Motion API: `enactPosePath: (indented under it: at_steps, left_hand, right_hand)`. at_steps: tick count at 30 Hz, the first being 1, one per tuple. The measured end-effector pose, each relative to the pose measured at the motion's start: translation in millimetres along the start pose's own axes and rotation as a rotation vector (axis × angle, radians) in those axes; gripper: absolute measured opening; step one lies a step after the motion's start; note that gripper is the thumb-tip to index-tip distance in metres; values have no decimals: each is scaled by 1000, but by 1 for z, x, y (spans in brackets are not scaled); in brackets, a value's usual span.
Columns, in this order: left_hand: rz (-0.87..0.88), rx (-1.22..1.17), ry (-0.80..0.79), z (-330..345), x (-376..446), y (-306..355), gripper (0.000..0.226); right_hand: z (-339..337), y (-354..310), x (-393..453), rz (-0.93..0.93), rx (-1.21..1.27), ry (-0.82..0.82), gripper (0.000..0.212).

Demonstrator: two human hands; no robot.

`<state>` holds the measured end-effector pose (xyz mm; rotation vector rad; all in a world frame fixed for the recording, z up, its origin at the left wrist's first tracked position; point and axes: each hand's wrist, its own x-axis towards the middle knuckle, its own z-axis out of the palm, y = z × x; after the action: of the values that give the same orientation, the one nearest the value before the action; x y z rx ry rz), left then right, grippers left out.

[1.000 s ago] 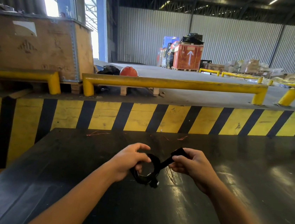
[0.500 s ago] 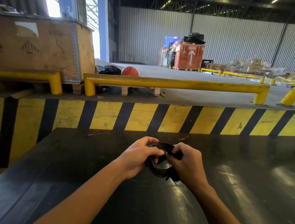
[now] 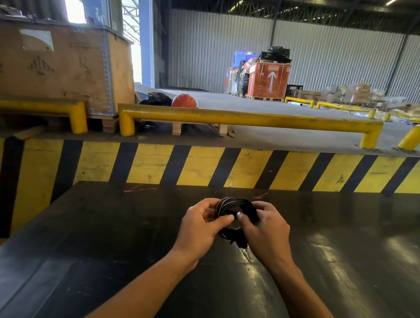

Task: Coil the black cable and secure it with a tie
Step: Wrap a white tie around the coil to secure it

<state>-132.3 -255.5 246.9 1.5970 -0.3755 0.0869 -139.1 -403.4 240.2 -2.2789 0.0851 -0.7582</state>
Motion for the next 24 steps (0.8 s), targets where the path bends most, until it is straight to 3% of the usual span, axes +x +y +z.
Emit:
enactPosePath:
  at_steps: [3, 5, 8, 11, 15, 17, 18, 24]
  left_hand:
    - [46, 68, 38, 5, -1, -4, 29]
    - [60, 84, 49, 8, -1, -4, 28]
    - [65, 93, 48, 8, -2, -5, 29]
    - [69, 85, 46, 7, -1, -5, 29]
    - [100, 108, 66, 5, 2, -4, 34]
    - [116, 161, 79, 3, 3, -5, 43]
    - [130, 200, 82, 2, 3, -5, 46]
    - [230, 385, 47, 3, 1, -5, 53]
  right_hand:
    - [2, -4, -1, 87, 18, -17, 34]
    - [5, -3, 0, 156, 159, -40, 38]
    - [8, 1, 1, 221, 427, -108, 29]
    - [9, 2, -1, 226, 482, -140, 28]
    - [6, 3, -5, 142, 207, -151, 33]
    - [1, 2, -8, 64, 37, -105, 21]
    - [-2, 0, -10, 25, 3, -78, 15]
    - [-9, -10, -18, -220, 29, 0, 37]
